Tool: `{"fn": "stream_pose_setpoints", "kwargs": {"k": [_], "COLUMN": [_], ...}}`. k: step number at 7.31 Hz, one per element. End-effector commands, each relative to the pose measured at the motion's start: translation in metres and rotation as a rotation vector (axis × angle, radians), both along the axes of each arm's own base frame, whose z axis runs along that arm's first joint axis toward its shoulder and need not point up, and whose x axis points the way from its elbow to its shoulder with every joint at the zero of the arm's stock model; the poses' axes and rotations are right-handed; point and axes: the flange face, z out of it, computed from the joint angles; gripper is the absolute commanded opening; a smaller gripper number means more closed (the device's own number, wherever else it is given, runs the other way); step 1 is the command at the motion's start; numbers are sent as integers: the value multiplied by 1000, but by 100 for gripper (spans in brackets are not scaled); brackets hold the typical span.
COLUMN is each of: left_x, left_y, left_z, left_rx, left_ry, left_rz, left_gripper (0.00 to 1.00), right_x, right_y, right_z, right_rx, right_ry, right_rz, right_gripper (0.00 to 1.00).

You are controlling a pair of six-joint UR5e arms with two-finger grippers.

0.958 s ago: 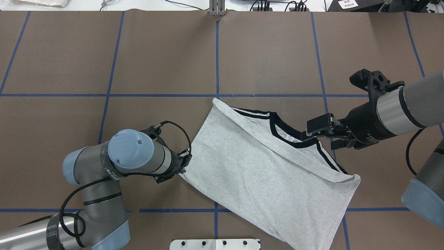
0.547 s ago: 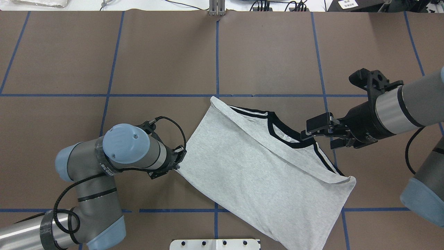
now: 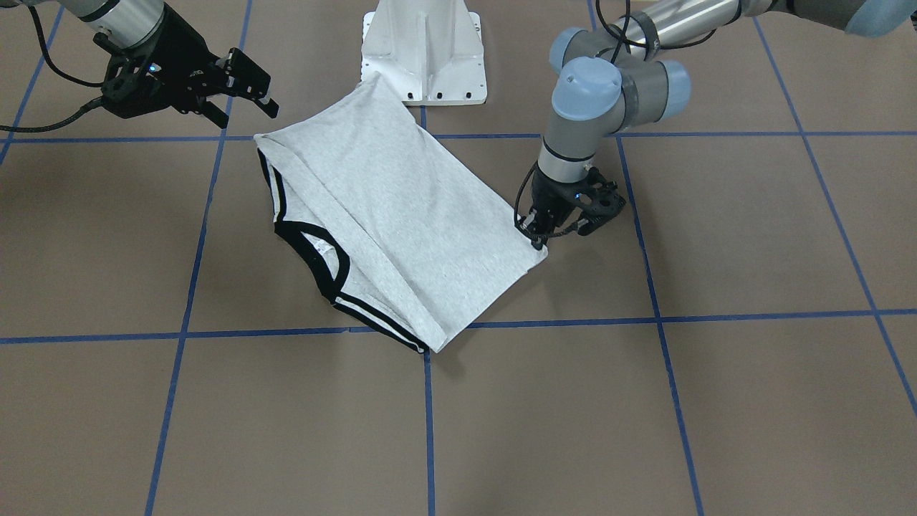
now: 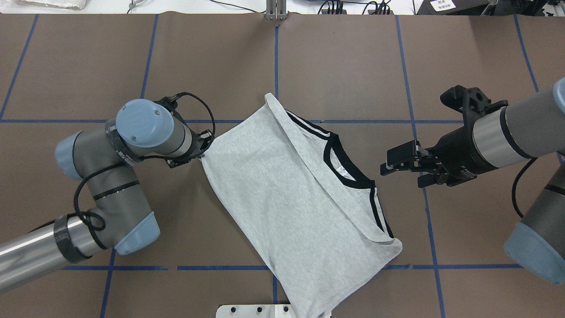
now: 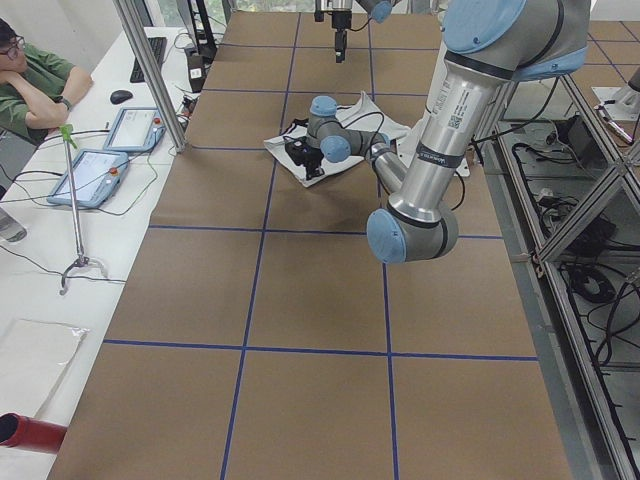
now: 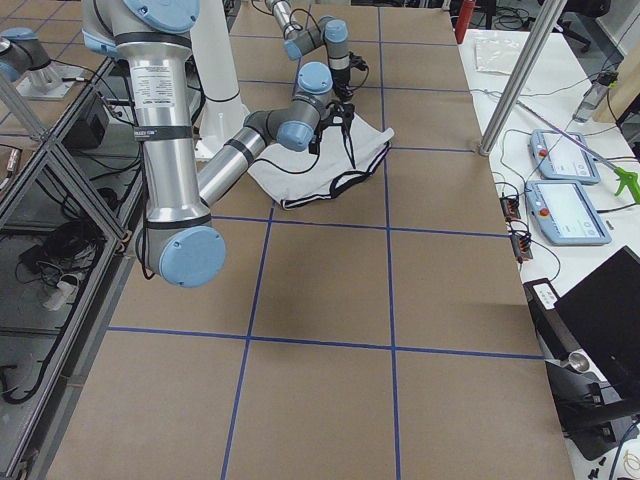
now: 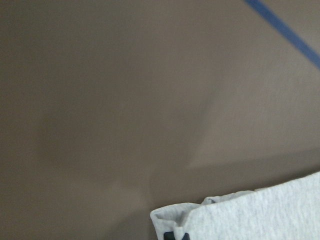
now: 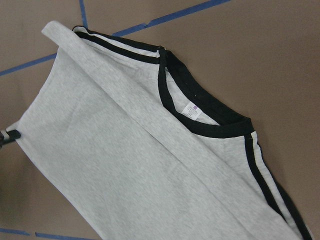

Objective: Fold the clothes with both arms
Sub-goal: 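Release the shirt and raise the left gripper away while the right moves in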

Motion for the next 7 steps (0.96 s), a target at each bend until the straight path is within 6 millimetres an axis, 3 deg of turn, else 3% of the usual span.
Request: {"fn": "stream_pose_setpoints", "kwargs": {"k": [1, 2, 4, 5, 7], "left_x": [1, 9, 18, 24, 25], "left_y": [-99, -137, -173, -187, -192], "left_z": [5, -7, -25, -18, -14], "left_rx": [114, 144, 264, 302, 339], "left_ry": [-5, 7, -1, -20, -28], "left_rz": [-53, -79, -131, -159, -153], "left_gripper": [0, 0, 0, 0, 0], "right_x": [-2, -1, -1, -1, -6], "right_y": [-4, -6, -9, -10, -12], "right_z": [-3, -2, 0, 1, 5], "right_rx": [3, 2, 2, 3, 0], "right_ry": [-3, -2, 5, 8, 21], "right_rz": [5, 10, 22, 30, 34], "right_gripper": [100, 100, 100, 100, 100]}}
